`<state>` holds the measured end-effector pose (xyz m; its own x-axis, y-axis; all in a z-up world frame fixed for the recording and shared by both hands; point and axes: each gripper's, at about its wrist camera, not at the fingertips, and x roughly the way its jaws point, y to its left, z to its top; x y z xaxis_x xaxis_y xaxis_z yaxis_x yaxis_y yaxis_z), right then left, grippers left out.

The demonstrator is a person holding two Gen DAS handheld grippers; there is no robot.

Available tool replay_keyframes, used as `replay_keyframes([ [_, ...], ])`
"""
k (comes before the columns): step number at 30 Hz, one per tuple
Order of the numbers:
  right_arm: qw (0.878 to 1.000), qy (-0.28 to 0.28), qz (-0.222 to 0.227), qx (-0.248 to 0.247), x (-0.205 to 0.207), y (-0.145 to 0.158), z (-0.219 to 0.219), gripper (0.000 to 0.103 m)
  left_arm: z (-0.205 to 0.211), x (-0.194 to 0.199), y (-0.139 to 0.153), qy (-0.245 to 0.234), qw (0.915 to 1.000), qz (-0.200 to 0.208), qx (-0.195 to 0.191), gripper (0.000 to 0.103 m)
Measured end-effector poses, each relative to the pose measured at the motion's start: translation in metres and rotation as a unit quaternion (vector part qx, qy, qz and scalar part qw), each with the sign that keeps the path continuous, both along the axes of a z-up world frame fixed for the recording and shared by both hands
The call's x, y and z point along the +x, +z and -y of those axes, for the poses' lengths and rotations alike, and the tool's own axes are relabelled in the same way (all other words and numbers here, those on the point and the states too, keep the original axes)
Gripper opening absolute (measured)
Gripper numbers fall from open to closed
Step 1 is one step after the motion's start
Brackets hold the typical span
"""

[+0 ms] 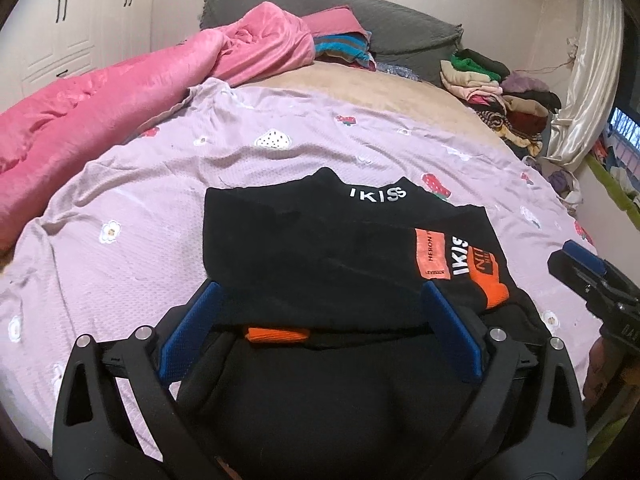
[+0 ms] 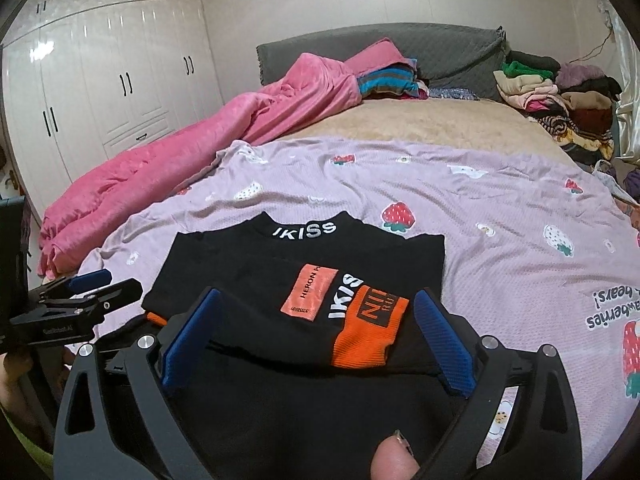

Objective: Fold small clothes
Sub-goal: 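Withdraw the right tool while the left tool moves to the black shirt hem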

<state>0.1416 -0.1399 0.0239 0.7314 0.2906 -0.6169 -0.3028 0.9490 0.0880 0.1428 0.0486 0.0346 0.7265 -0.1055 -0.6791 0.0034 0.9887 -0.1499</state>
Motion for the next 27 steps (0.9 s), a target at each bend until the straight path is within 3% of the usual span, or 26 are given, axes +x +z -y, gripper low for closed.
replay_keyframes([
  [27,0.999,0.011,0.03,-0.012,-0.059,0.028,0.016,0.097,-0.003,-0.06,0.022,0.008,0.9996,0.022,0.016,0.093],
])
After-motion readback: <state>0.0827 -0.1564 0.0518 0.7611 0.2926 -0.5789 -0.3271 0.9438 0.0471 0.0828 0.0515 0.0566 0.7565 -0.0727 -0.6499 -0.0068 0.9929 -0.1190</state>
